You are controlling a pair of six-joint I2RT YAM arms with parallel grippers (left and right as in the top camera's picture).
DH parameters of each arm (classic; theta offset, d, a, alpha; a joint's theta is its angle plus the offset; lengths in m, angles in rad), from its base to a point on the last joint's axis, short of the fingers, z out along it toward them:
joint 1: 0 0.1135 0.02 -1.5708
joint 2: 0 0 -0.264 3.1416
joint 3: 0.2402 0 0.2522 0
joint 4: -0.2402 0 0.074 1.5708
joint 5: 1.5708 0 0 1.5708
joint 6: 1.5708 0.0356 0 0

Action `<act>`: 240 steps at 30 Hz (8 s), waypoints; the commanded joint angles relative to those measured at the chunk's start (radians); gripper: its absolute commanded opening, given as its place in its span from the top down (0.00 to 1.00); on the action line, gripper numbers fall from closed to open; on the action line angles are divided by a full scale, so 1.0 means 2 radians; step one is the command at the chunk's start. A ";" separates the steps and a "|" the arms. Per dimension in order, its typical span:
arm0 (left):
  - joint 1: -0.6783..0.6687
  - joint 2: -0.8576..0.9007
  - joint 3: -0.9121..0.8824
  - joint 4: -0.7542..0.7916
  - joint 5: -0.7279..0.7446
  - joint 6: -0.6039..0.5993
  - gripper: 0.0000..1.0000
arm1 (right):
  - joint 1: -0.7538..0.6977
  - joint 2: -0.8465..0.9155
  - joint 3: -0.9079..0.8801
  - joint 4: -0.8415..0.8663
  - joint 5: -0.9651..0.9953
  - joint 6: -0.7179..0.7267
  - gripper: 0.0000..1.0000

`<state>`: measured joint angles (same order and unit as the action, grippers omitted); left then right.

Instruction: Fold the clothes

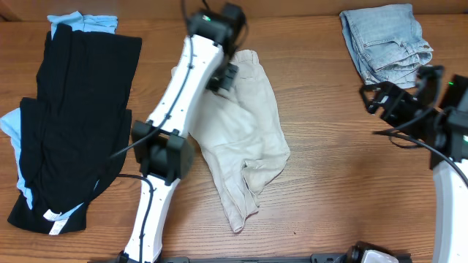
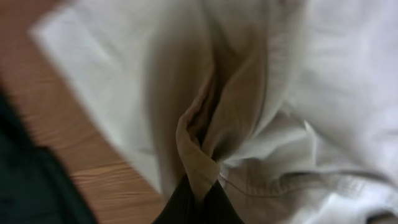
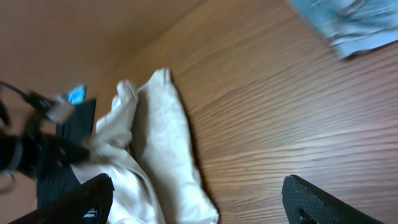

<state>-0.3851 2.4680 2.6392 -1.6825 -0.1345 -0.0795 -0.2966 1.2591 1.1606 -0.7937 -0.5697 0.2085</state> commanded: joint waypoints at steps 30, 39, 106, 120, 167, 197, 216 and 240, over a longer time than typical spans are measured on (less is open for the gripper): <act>0.171 -0.214 -0.288 -0.001 -0.047 -0.028 0.96 | 0.203 0.152 0.016 0.012 0.062 0.000 0.15; 0.224 -0.214 -0.423 0.030 -0.090 -0.081 0.67 | 0.224 0.152 0.016 0.006 0.067 -0.005 0.14; 0.214 -0.214 0.069 0.031 0.208 0.103 0.07 | 0.331 0.286 -0.044 0.027 0.146 -0.013 0.67; 0.206 -0.213 0.069 0.033 0.208 0.104 0.06 | 0.208 0.286 0.048 0.064 0.150 -0.007 0.96; 0.117 -0.020 0.069 0.068 0.197 0.120 0.00 | 0.272 0.321 0.035 0.094 0.380 -0.068 0.43; 0.117 -0.020 0.069 0.064 0.197 0.128 0.01 | 0.108 0.306 0.169 -0.006 0.388 -0.046 0.91; 0.080 0.018 0.053 0.163 0.199 0.200 0.01 | 0.026 0.307 0.183 -0.061 0.153 -0.022 0.00; -0.013 0.176 0.052 0.188 0.069 0.189 0.00 | 0.036 0.307 0.183 -0.079 0.153 -0.024 0.00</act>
<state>-0.4400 2.7949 2.7438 -1.3067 0.1234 0.4377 -0.2218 1.8935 1.4940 -0.9470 -0.2581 0.1574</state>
